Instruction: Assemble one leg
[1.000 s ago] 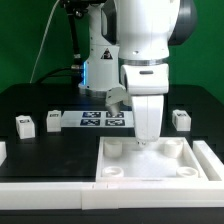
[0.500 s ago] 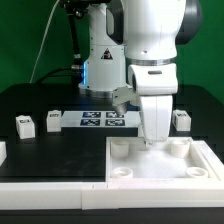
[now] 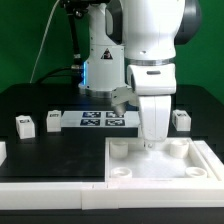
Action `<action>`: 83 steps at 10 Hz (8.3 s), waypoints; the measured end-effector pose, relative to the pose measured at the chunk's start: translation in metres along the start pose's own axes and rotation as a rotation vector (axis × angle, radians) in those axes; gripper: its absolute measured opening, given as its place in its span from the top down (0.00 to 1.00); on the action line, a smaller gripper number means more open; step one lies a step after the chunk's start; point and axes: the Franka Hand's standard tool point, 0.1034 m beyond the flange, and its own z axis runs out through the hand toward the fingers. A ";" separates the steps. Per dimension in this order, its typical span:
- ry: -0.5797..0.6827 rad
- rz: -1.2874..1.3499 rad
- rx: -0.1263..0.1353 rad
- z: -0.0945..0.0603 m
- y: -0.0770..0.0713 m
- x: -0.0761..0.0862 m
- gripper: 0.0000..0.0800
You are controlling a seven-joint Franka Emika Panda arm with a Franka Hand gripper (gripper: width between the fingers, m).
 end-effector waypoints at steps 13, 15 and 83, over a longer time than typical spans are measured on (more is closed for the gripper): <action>-0.027 0.348 -0.026 -0.048 -0.040 0.008 0.19; -0.025 0.466 -0.025 -0.047 -0.040 0.008 0.19; 0.167 1.330 -0.076 -0.099 0.051 0.052 0.64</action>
Offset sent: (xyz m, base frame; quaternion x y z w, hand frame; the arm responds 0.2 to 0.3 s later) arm 0.0000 0.0000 0.0000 0.0000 0.0000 0.0000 1.0000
